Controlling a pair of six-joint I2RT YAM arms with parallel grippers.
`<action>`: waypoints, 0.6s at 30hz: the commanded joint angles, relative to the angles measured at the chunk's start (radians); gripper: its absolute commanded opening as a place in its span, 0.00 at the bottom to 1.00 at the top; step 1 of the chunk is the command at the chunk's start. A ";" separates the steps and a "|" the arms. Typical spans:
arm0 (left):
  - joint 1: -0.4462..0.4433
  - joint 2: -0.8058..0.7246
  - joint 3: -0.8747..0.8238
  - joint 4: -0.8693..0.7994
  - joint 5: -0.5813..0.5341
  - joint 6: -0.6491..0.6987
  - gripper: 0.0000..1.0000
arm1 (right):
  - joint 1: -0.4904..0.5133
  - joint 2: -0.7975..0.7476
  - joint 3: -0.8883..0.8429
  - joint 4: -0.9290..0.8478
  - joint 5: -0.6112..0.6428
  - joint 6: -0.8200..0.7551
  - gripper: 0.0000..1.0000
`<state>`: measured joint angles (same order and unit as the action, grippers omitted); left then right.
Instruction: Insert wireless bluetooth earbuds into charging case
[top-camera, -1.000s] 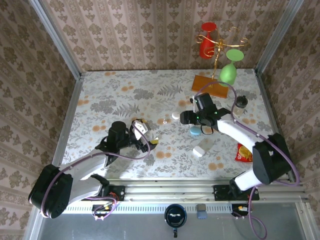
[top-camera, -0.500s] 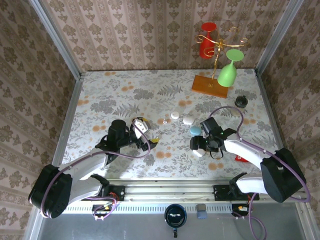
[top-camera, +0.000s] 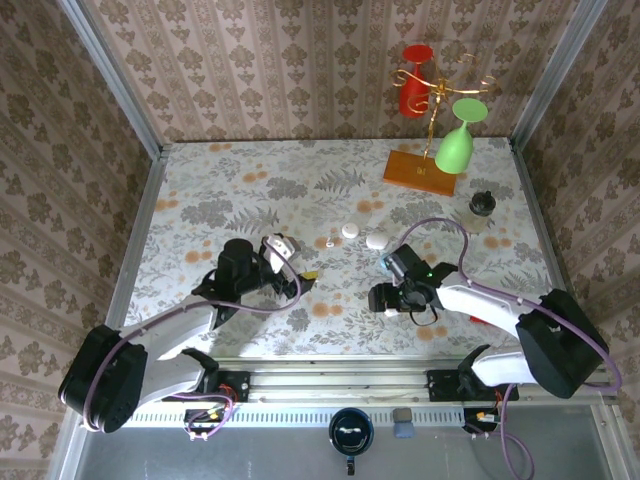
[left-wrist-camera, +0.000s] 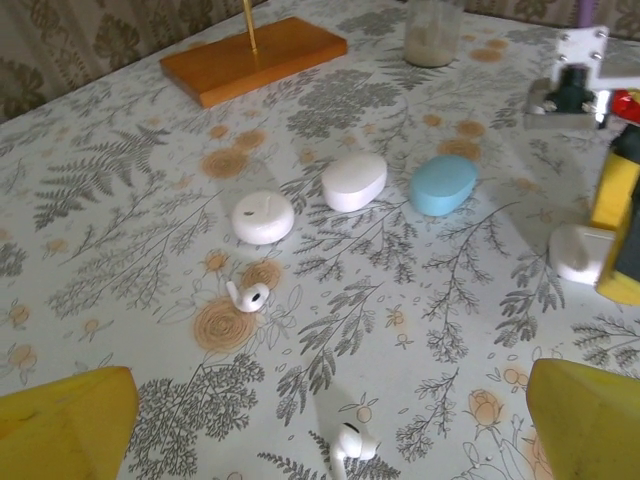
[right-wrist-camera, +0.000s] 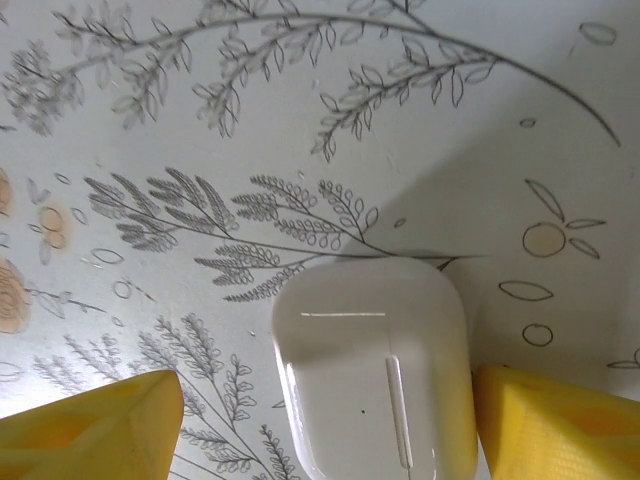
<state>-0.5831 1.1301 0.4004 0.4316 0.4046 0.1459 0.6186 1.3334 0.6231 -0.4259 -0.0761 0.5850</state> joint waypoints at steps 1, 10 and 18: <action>-0.003 0.002 0.049 -0.039 -0.059 -0.080 0.99 | 0.032 0.033 0.040 -0.089 0.097 0.027 0.77; -0.003 0.040 0.193 -0.312 -0.088 -0.145 1.00 | 0.064 0.118 0.071 -0.106 0.145 0.056 0.68; 0.014 0.071 0.271 -0.432 -0.125 -0.302 1.00 | 0.075 0.156 0.117 -0.195 0.134 0.017 0.57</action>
<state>-0.5797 1.1969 0.6403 0.0708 0.3012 -0.0605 0.6811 1.4620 0.7246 -0.5564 0.0433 0.6144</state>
